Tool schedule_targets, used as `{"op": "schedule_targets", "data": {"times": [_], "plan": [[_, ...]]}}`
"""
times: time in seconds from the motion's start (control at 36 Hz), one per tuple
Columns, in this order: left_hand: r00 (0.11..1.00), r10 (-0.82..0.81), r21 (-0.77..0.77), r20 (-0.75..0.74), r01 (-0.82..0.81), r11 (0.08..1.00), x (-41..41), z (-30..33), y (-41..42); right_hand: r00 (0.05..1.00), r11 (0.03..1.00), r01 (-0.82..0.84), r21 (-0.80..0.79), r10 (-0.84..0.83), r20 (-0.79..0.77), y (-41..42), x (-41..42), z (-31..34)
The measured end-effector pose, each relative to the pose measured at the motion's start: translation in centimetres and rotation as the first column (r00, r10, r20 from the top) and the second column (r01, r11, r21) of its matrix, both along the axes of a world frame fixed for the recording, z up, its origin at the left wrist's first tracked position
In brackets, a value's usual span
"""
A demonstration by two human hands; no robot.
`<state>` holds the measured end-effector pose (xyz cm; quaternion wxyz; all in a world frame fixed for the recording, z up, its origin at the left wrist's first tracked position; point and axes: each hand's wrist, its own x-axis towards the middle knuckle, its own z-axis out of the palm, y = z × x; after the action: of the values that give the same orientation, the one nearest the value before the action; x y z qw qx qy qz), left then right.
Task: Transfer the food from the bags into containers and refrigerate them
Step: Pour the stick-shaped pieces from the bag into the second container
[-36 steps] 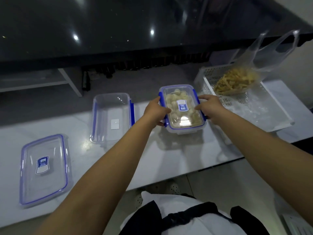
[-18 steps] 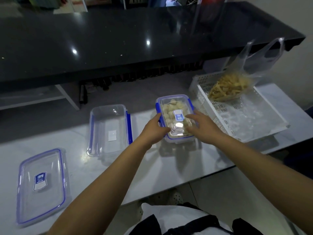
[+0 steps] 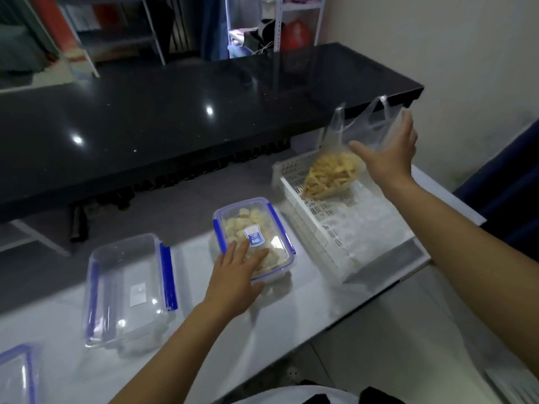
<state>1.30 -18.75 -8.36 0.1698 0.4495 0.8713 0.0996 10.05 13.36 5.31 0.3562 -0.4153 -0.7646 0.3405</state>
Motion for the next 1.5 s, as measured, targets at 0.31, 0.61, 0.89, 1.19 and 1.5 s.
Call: {"op": "schedule_targets", "data": {"times": [0.31,0.61,0.89,1.19,1.5], "plan": [[0.998,0.056,0.001,0.013,-0.056,0.998,-0.4,0.2,1.8,0.957,0.898,-0.237,-0.37,0.15,-0.249,7.4,-5.4,2.3],[0.99,0.129,0.036,0.048,-0.131,0.991,-0.2,0.3,3.1,0.978,0.978,-0.155,-0.142,0.172,0.116,6.5,-9.2,0.9],[0.981,0.171,0.047,0.092,-0.176,0.983,0.0,0.6,3.2,0.86,0.814,-0.467,-0.346,0.509,0.036,10.4,-8.7,2.6],[0.972,0.189,0.098,0.138,-0.203,0.974,0.1,0.2,3.2,0.618,0.71,-0.668,-0.222,0.695,0.366,12.2,-5.4,3.9],[0.979,0.166,0.093,0.115,-0.177,0.98,0.1,-0.2,2.8,0.846,0.811,-0.532,-0.243,0.524,-0.1,8.5,-5.9,4.8]]}}
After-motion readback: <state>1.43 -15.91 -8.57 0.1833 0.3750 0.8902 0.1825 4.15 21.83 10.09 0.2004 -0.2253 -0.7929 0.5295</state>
